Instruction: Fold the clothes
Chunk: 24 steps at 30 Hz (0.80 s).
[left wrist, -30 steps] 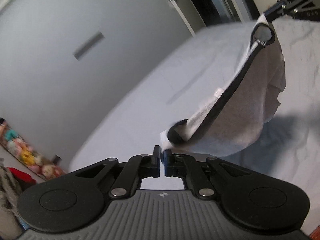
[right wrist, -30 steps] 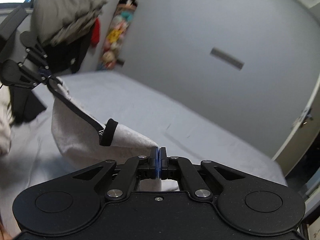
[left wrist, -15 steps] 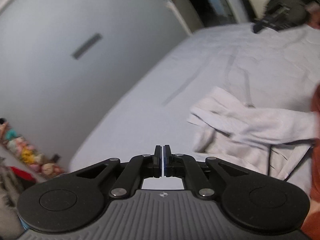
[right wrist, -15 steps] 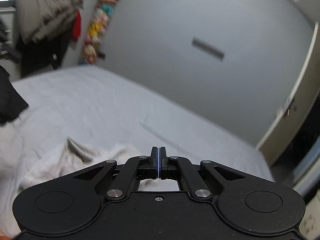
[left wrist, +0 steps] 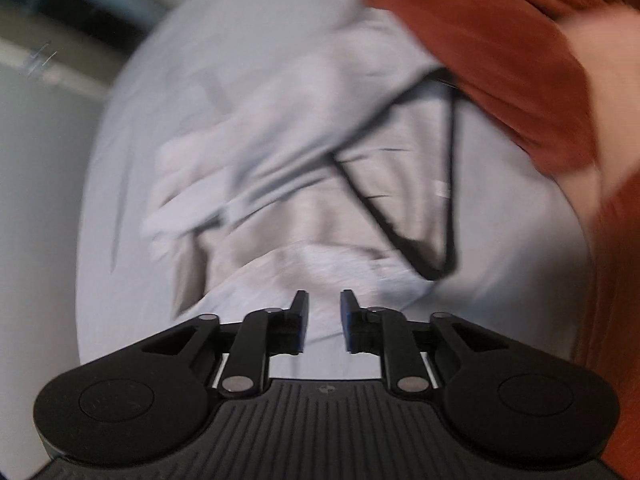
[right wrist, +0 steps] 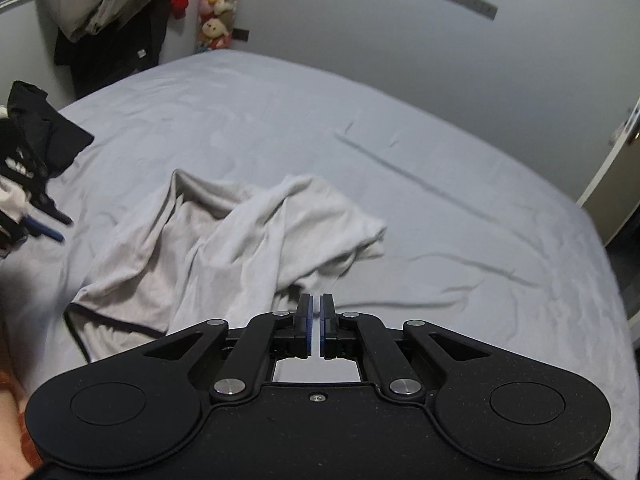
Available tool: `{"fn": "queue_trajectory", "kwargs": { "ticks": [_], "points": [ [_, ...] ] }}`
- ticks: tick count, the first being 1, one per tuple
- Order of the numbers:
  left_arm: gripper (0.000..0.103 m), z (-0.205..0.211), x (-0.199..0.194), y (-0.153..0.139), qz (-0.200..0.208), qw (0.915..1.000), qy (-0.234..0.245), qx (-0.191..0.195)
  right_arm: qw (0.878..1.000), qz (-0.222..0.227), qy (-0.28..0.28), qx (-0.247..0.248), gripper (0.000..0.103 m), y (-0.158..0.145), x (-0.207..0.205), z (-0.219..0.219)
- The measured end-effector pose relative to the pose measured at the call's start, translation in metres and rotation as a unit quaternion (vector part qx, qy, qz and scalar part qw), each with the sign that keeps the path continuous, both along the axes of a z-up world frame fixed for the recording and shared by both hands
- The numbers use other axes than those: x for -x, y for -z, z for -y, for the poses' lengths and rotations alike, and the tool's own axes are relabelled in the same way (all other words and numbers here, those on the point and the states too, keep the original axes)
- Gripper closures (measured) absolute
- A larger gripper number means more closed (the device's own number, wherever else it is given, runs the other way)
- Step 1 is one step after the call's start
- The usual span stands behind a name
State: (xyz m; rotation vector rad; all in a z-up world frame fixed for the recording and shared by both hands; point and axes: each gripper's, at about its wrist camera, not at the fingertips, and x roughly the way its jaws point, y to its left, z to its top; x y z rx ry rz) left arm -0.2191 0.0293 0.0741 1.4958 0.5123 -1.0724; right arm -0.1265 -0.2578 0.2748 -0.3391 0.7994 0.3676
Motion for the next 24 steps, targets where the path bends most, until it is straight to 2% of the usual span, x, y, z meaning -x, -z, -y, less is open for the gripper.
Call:
{"fn": "queue_trajectory", "kwargs": {
  "ticks": [2, 5, 7, 9, 12, 15, 18, 20, 22, 24],
  "points": [
    [0.078, 0.0, 0.009, 0.017, 0.036, 0.9949, 0.084, -0.042, 1.0, -0.014, 0.003, -0.015, 0.1, 0.004, 0.0, 0.003],
    [0.077, -0.004, 0.016, 0.031, 0.064, 0.9792, 0.171, -0.089, 0.999, -0.031, 0.011, -0.039, 0.094, 0.009, -0.003, 0.007],
    [0.075, -0.007, 0.018, 0.04, 0.071, 0.9666, 0.217, -0.116, 0.998, -0.038, 0.014, -0.049, 0.091, 0.012, -0.006, 0.009],
    [0.071, -0.01, 0.02, 0.051, 0.08, 0.9499, 0.266, -0.144, 0.997, -0.049, 0.018, -0.061, 0.091, 0.016, -0.008, 0.011],
    [0.067, -0.014, 0.018, 0.058, 0.11, 0.9302, 0.315, -0.154, 0.995, -0.062, 0.018, -0.071, 0.091, 0.024, -0.011, 0.011],
    [0.062, -0.012, 0.013, 0.052, 0.098, 0.9278, 0.327, -0.15, 0.995, -0.07, 0.018, -0.076, 0.091, 0.029, -0.013, 0.012],
    [0.061, -0.007, 0.009, 0.051, 0.066, 0.9246, 0.332, -0.176, 0.993, -0.076, 0.023, -0.083, 0.091, 0.033, -0.017, 0.016],
    [0.061, -0.006, 0.007, 0.054, 0.052, 0.9184, 0.343, -0.191, 0.992, -0.081, 0.03, -0.09, 0.091, 0.036, -0.02, 0.018],
    [0.061, -0.002, 0.005, 0.056, 0.036, 0.9208, 0.336, -0.195, 0.991, -0.084, 0.033, -0.096, 0.091, 0.038, -0.021, 0.02],
    [0.069, 0.004, 0.003, 0.058, 0.011, 0.9279, 0.312, -0.203, 0.991, -0.087, 0.033, -0.097, 0.091, 0.04, -0.022, 0.02]
  ]
}}
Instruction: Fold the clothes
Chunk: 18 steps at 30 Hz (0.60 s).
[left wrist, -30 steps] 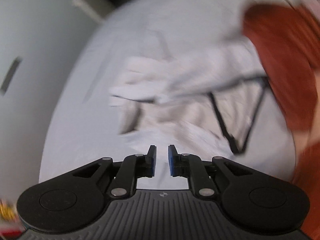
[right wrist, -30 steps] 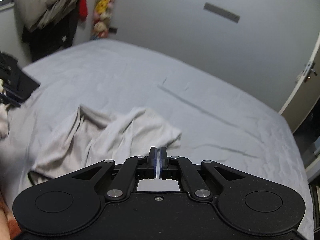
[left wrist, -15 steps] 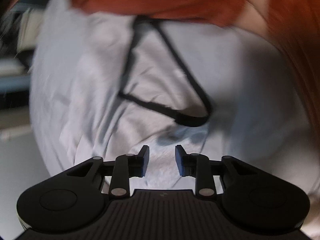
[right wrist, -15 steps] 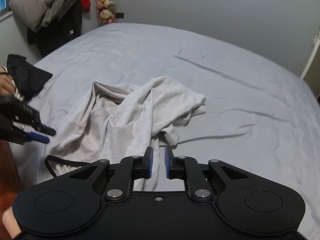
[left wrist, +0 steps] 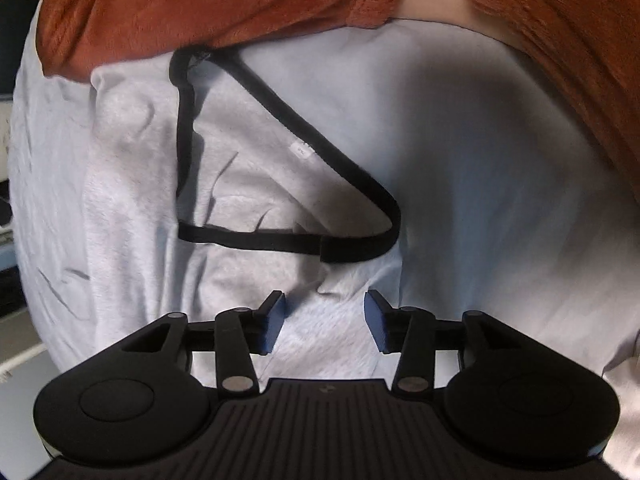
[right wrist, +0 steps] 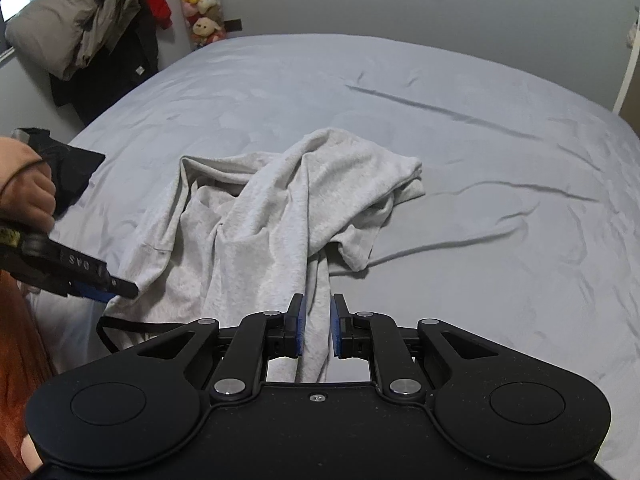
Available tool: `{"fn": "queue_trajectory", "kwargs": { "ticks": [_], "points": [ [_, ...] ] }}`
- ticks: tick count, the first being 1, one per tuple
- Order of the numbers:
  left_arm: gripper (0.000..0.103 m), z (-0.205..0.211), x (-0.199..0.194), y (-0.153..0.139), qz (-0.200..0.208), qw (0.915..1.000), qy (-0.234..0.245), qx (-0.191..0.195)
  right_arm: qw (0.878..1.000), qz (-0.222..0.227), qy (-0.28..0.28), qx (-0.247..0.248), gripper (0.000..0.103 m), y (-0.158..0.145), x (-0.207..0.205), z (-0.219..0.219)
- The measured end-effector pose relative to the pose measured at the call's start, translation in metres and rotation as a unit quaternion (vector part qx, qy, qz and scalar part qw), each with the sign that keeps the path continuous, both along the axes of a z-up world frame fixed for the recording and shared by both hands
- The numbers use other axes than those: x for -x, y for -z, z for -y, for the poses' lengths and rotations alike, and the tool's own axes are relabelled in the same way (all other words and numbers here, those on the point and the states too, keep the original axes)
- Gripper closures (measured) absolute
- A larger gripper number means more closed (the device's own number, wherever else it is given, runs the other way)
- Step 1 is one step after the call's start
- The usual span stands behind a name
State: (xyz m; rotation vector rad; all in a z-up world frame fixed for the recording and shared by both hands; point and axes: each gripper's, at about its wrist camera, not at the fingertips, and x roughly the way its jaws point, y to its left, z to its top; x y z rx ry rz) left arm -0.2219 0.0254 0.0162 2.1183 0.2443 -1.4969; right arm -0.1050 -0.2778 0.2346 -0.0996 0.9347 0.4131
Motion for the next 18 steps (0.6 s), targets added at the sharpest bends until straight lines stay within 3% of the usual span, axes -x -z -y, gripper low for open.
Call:
{"fn": "queue_trajectory", "kwargs": {
  "ticks": [1, 3, 5, 6, 8, 10, 12, 14, 17, 18],
  "points": [
    [0.078, 0.003, -0.002, 0.0, -0.009, 0.9998, -0.017, -0.009, 1.0, -0.002, -0.001, 0.002, 0.091, 0.001, 0.0, 0.0],
    [0.082, 0.003, -0.004, -0.003, -0.012, 0.9992, -0.037, -0.006, 1.0, -0.006, -0.003, 0.007, 0.091, 0.004, 0.002, 0.0],
    [0.095, 0.003, -0.007, -0.008, -0.007, 0.9982, -0.06, 0.005, 1.0, -0.007, -0.006, 0.015, 0.091, 0.005, 0.003, 0.0],
    [0.097, 0.002, -0.008, -0.011, -0.004, 0.9973, -0.073, 0.009, 1.0, -0.008, -0.008, 0.019, 0.091, 0.006, 0.004, 0.0],
    [0.099, 0.001, -0.023, -0.027, -0.006, 0.9876, -0.15, 0.046, 1.0, -0.011, -0.014, 0.023, 0.091, 0.006, 0.005, -0.001],
    [0.099, -0.002, -0.042, -0.046, -0.009, 0.9657, -0.242, 0.092, 0.999, -0.013, -0.024, 0.023, 0.091, 0.008, 0.006, -0.004],
    [0.099, -0.01, -0.066, -0.065, -0.009, 0.9341, -0.33, 0.137, 0.999, -0.015, -0.032, 0.021, 0.091, 0.009, 0.007, -0.006],
    [0.099, -0.018, -0.083, -0.077, -0.007, 0.9076, -0.388, 0.161, 0.998, -0.018, -0.056, 0.016, 0.091, 0.01, 0.008, -0.013],
    [0.099, -0.039, -0.113, -0.093, -0.008, 0.8512, -0.489, 0.19, 0.995, -0.022, -0.099, 0.011, 0.09, 0.012, 0.012, -0.026],
    [0.099, -0.046, -0.119, -0.096, -0.011, 0.8372, -0.511, 0.195, 0.993, -0.025, -0.111, 0.008, 0.09, 0.012, 0.013, -0.029]
  ]
}}
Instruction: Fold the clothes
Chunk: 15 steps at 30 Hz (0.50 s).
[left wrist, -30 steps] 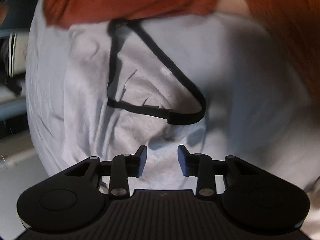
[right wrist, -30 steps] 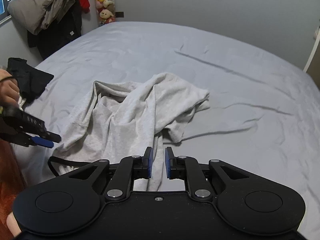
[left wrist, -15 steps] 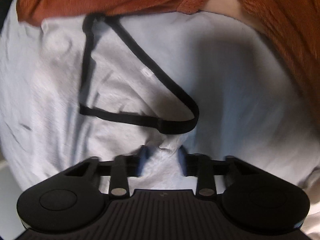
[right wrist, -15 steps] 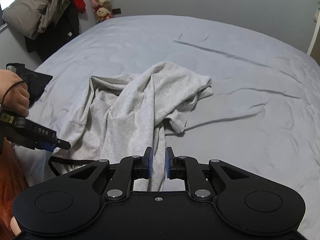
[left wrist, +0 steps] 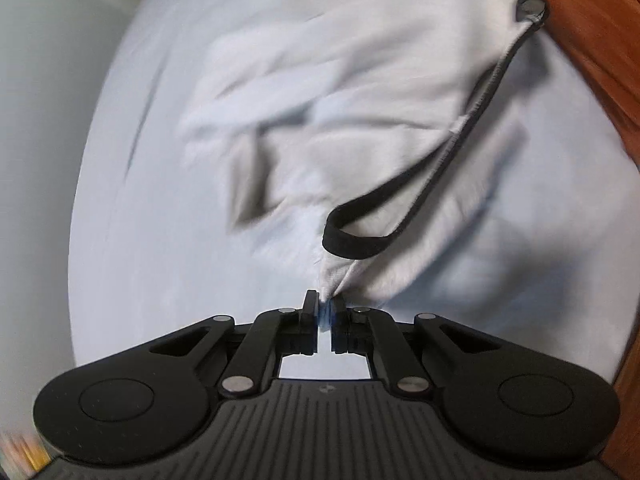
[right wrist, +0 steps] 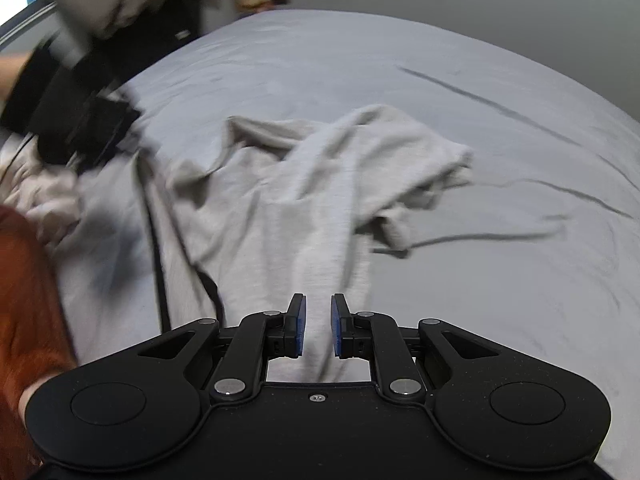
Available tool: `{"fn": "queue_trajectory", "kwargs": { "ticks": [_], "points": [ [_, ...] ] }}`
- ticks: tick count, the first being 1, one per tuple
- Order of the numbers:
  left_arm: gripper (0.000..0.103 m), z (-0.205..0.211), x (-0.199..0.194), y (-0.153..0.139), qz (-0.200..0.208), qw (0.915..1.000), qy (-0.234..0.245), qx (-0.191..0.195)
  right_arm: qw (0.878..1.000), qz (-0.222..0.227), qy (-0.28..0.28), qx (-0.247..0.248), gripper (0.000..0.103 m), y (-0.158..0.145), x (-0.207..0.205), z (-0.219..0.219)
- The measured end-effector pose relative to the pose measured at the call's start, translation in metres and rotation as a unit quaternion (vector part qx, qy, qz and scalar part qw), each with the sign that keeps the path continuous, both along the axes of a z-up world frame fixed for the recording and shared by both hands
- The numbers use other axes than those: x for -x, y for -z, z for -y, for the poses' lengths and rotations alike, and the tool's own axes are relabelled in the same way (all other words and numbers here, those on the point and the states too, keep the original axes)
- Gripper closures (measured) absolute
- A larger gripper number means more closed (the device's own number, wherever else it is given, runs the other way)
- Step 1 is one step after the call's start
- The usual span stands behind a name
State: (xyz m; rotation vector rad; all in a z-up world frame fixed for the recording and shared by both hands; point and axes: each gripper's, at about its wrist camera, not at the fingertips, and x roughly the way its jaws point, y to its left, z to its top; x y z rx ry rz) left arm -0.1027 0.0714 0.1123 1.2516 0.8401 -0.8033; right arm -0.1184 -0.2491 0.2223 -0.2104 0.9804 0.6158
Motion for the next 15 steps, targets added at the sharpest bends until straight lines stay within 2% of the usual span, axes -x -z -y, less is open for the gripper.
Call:
{"fn": "queue_trajectory", "kwargs": {
  "ticks": [3, 4, 5, 7, 10, 15],
  "points": [
    [0.099, -0.011, -0.004, -0.002, -0.006, 0.9995, -0.029, 0.01, 0.998, -0.022, -0.055, -0.008, 0.09, 0.005, 0.007, -0.016],
    [0.099, -0.013, -0.003, 0.0, -0.008, 0.9994, -0.033, 0.011, 0.997, -0.03, -0.077, -0.007, 0.087, 0.008, 0.01, -0.024],
    [0.099, -0.015, -0.003, 0.0, -0.008, 0.9992, -0.036, 0.012, 0.995, -0.034, -0.098, -0.004, 0.079, 0.011, 0.015, -0.031],
    [0.099, -0.018, -0.004, 0.001, -0.008, 0.9991, -0.04, 0.012, 0.992, -0.031, -0.123, 0.002, 0.074, 0.013, 0.022, -0.042],
    [0.099, -0.015, -0.002, 0.01, -0.006, 0.9988, -0.046, 0.013, 0.988, -0.032, -0.151, 0.002, 0.074, 0.015, 0.033, -0.055],
    [0.099, -0.019, -0.003, 0.013, -0.005, 0.9982, -0.055, 0.025, 0.976, -0.064, -0.209, -0.004, 0.074, 0.015, 0.051, -0.077]
  ]
}}
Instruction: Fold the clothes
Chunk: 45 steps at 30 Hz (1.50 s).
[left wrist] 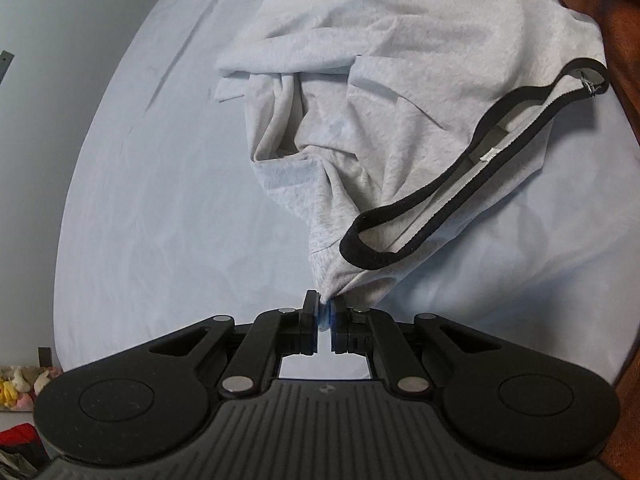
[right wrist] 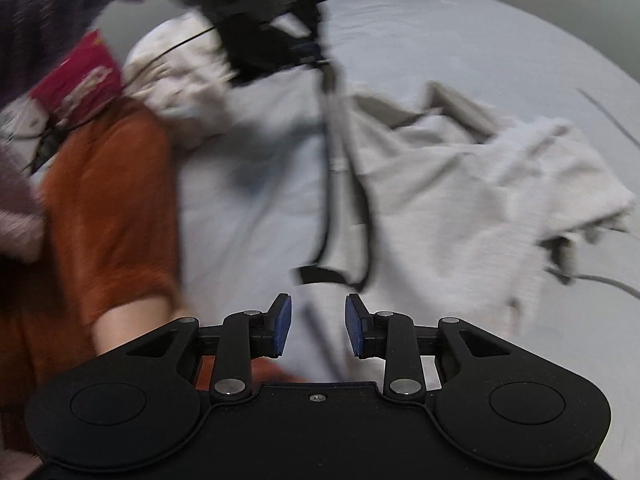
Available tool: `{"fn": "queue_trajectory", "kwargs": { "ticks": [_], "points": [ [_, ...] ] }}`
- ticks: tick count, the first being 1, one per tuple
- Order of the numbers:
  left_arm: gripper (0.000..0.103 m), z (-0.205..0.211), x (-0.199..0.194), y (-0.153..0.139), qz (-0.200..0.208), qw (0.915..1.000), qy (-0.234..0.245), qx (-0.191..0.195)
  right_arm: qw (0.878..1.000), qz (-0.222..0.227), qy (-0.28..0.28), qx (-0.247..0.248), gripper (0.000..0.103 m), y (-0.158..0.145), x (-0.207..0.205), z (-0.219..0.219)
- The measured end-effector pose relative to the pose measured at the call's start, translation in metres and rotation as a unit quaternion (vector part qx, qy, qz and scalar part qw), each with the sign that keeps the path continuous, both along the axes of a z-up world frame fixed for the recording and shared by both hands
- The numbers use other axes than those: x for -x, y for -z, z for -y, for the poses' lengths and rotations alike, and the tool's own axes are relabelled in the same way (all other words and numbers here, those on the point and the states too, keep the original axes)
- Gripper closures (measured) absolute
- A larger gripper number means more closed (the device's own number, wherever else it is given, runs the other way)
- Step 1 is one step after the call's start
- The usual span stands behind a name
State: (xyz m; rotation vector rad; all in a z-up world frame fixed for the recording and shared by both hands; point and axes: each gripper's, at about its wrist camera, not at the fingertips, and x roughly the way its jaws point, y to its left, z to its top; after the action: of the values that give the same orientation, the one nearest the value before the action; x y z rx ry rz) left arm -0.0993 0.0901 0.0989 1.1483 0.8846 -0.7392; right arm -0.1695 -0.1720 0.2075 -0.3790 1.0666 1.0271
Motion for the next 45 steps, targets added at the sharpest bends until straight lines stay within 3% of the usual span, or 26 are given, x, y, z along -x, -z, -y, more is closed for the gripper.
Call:
{"fn": "queue_trajectory", "kwargs": {
  "ticks": [6, 13, 24, 30, 31, 33, 34, 39, 45],
  "points": [
    [0.098, -0.003, -0.002, 0.0, 0.004, 0.9999, -0.005, 0.013, 0.997, -0.021, -0.029, 0.072, 0.074, 0.027, 0.008, -0.026],
    [0.098, -0.006, -0.002, 0.005, 0.005, 0.9995, -0.015, 0.027, 0.993, 0.019, 0.032, 0.111, 0.074, 0.042, -0.017, -0.024],
    [0.097, -0.015, -0.002, 0.022, -0.005, 0.9994, -0.019, 0.029, 0.988, 0.048, 0.063, 0.13, 0.075, 0.045, -0.029, -0.007],
    [0.097, -0.014, -0.005, 0.029, -0.007, 0.9991, -0.026, 0.033, 0.985, 0.056, 0.058, 0.153, 0.075, 0.065, -0.036, -0.02],
    [0.097, -0.014, -0.005, 0.03, -0.008, 0.999, -0.026, 0.034, 0.985, 0.053, 0.057, 0.153, 0.075, 0.069, -0.038, -0.022],
    [0.097, -0.014, -0.005, 0.03, -0.009, 0.999, -0.027, 0.034, 0.986, 0.04, 0.063, 0.152, 0.097, 0.077, -0.041, -0.024],
    [0.097, -0.014, -0.005, 0.031, -0.01, 0.999, -0.027, 0.034, 0.985, 0.037, 0.067, 0.153, 0.1, 0.079, -0.042, -0.025],
    [0.095, -0.018, -0.004, 0.031, -0.012, 0.9988, -0.031, 0.037, 0.986, 0.035, 0.077, 0.143, 0.102, 0.073, -0.04, -0.02],
    [0.095, -0.018, 0.001, 0.022, -0.005, 0.9986, -0.036, 0.039, 0.986, 0.061, 0.1, 0.116, 0.102, 0.037, -0.029, -0.009]
  ]
}}
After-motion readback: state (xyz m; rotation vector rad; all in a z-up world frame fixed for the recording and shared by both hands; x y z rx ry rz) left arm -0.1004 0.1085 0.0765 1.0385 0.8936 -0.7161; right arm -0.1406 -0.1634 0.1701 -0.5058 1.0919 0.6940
